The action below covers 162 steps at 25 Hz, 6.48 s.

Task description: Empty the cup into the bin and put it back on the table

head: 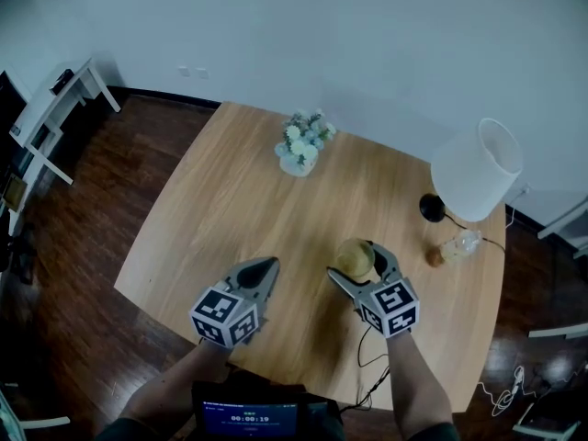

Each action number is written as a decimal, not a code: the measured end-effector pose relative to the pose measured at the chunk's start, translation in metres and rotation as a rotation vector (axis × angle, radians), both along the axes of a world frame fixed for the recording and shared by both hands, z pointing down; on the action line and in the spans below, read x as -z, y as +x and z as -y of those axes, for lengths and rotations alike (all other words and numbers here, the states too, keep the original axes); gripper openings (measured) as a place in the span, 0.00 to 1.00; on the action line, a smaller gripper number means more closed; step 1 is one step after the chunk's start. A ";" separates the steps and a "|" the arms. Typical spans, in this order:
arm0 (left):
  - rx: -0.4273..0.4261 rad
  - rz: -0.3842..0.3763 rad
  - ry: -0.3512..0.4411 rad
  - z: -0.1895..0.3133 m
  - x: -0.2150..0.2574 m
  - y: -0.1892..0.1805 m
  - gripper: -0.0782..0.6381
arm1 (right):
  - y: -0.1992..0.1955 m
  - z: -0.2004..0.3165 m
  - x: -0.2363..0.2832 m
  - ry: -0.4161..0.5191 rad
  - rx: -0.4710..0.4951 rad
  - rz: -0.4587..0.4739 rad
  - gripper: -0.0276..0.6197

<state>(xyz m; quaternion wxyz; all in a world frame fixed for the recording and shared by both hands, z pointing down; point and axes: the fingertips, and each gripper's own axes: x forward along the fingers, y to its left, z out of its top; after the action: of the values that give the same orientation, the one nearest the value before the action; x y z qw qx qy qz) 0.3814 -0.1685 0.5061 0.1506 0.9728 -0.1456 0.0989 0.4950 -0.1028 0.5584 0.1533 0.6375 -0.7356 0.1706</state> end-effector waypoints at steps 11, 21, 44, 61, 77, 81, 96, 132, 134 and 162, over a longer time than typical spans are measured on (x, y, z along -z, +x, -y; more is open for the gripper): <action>-0.026 -0.109 0.051 -0.005 0.054 -0.021 0.10 | -0.017 -0.013 0.063 0.052 -0.058 -0.010 0.65; -0.032 -0.204 0.102 -0.010 0.101 -0.046 0.10 | -0.039 -0.024 0.109 0.098 -0.065 -0.029 0.65; 0.105 -0.255 0.232 0.003 0.146 -0.112 0.10 | -0.086 0.014 0.146 0.102 0.128 -0.055 0.64; 0.447 -0.218 0.276 0.026 0.149 -0.230 0.10 | -0.177 0.067 0.149 0.116 0.440 -0.031 0.64; 0.501 -0.253 0.308 0.056 0.159 -0.348 0.10 | -0.298 0.108 0.167 0.119 0.524 -0.065 0.64; 0.489 -0.286 0.316 0.058 0.168 -0.367 0.10 | -0.326 0.110 0.174 0.118 0.537 -0.063 0.64; 0.554 -0.342 0.473 0.075 0.190 -0.423 0.10 | -0.383 0.132 0.183 0.113 0.585 -0.086 0.64; 0.610 -0.290 0.867 0.077 0.227 -0.545 0.10 | -0.520 0.207 0.198 0.118 0.739 -0.122 0.64; 0.624 -0.286 0.872 0.086 0.229 -0.549 0.10 | -0.524 0.219 0.199 0.115 0.753 -0.124 0.64; 0.561 -0.265 0.815 0.230 0.220 -0.562 0.10 | -0.539 0.347 0.176 0.055 0.723 -0.149 0.64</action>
<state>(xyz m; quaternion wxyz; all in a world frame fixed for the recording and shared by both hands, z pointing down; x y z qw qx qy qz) -0.1809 -0.3982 0.2864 -0.2028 0.8801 -0.4077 -0.1343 -0.0439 -0.4498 0.3826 0.2395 0.3508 -0.9044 0.0389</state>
